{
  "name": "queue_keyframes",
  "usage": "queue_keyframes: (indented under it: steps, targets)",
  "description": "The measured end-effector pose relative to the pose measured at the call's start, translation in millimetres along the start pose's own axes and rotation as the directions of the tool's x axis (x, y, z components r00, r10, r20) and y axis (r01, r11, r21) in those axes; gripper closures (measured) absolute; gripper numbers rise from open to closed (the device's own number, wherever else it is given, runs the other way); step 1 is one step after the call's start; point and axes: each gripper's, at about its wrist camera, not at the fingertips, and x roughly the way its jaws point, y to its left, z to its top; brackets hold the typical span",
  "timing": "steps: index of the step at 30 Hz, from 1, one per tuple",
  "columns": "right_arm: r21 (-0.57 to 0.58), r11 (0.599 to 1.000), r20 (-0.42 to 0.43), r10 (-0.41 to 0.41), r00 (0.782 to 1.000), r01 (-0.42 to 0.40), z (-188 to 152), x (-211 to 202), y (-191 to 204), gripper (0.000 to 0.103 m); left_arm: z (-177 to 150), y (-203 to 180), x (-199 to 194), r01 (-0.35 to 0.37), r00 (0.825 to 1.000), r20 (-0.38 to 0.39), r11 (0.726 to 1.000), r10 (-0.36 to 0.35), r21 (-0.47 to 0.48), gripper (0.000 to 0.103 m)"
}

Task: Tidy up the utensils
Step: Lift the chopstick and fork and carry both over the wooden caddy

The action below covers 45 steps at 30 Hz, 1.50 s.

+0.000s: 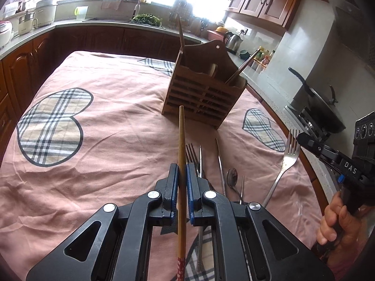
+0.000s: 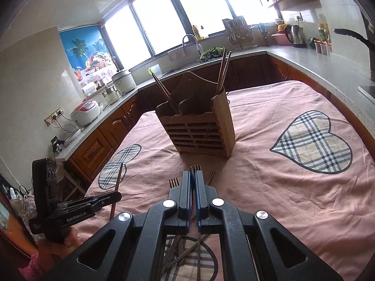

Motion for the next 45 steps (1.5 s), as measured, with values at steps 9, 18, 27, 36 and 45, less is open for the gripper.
queue_keyframes:
  steps: [9,18,27,36,45]
  targets:
    - [-0.049,0.999,0.052,-0.01,0.999,0.013,8,-13,15,0.099,8,-5,-29,0.023,0.997,0.078,1.0,-0.023,-0.005,0.097]
    - [-0.055,0.998,0.077,-0.01,0.997,0.014,11,-21,16,0.099,14,-10,-45,0.023,0.991,0.134,1.0,-0.024,0.009,0.097]
    - [-0.059,0.998,0.129,-0.027,0.991,0.034,19,-31,16,0.099,25,-13,-54,0.021,0.982,0.185,1.0,-0.024,0.017,0.097]
    - [-0.083,0.994,0.191,-0.057,0.98,0.074,34,-35,17,0.1,45,-21,-52,0.03,0.976,0.215,0.999,-0.037,0.037,0.097]
    - [-0.084,0.992,0.243,-0.067,0.968,0.09,62,-25,11,0.1,81,-26,-44,0.024,0.965,0.259,0.998,-0.037,0.051,0.097]
